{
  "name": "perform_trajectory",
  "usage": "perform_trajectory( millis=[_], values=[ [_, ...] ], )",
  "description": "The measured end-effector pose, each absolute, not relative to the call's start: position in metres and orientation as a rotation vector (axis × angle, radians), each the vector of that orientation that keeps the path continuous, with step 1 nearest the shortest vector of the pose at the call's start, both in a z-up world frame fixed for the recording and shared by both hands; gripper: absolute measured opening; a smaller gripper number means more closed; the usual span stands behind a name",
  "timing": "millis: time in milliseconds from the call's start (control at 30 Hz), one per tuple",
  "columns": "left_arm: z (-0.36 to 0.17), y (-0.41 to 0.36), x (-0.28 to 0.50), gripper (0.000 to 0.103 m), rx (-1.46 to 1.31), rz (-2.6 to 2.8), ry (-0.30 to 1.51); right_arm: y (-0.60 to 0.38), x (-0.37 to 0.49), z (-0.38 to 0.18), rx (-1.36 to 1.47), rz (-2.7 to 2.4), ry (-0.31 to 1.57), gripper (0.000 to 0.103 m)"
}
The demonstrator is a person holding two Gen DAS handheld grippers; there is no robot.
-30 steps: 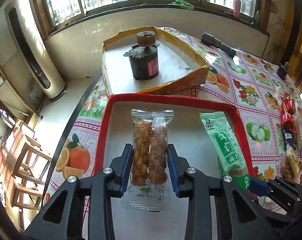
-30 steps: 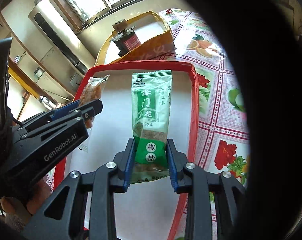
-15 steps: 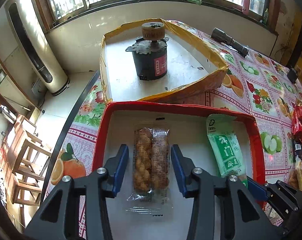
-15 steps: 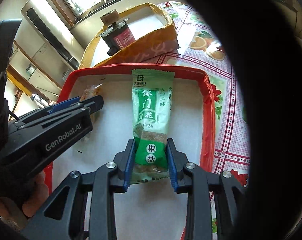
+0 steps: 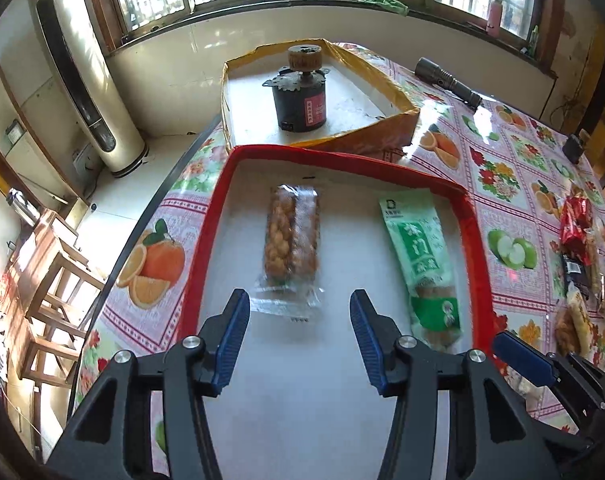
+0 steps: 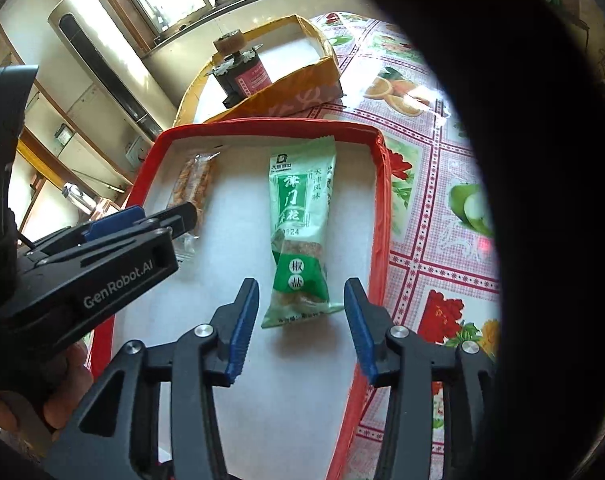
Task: Organize snacks
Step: 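Return to the pile and grasp the yellow-white rice cracker packet with the right gripper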
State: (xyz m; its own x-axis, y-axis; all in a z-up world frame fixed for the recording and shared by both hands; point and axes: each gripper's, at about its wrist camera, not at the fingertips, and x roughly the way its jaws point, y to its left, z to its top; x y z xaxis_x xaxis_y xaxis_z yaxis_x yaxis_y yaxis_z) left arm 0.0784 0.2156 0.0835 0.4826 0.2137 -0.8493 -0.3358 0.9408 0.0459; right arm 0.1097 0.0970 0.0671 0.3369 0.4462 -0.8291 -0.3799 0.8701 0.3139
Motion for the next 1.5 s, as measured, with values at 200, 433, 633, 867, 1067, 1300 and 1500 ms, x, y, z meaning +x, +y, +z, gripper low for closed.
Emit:
perform_trajectory(
  millis=[200, 433, 633, 867, 1067, 1300, 1500],
  values=[
    [0.092, 0.162, 0.057, 0.052, -0.148, 0.236, 1.007, 0.037, 0.083, 0.077, 0.084, 0.525, 1.050, 0.047],
    [0.093, 0.089, 0.063, 0.052, -0.174, 0.088, 1.011, -0.083, 0.097, 0.078, 0.073, 0.371, 1.012, 0.051],
    [0.080, 0.058, 0.084, 0.053, -0.185, 0.049, 1.048, -0.123, 0.121, 0.066, 0.123, 0.369, 1.031, 0.052],
    [0.065, 0.037, 0.096, 0.053, -0.148, 0.025, 1.085, -0.113, 0.133, 0.037, 0.001, 0.391, 1.091, 0.052],
    [0.053, 0.016, 0.100, 0.053, -0.083, -0.006, 1.119, -0.123, 0.123, 0.038, -0.036, 0.400, 1.085, 0.035],
    [0.037, -0.010, 0.100, 0.053, 0.054, -0.003, 1.102, -0.158, 0.085, 0.051, -0.022, 0.370, 1.053, 0.035],
    [0.016, -0.011, 0.100, 0.053, 0.082, -0.026, 1.152, -0.184, 0.052, 0.045, -0.045, 0.327, 1.085, 0.035]
  ],
)
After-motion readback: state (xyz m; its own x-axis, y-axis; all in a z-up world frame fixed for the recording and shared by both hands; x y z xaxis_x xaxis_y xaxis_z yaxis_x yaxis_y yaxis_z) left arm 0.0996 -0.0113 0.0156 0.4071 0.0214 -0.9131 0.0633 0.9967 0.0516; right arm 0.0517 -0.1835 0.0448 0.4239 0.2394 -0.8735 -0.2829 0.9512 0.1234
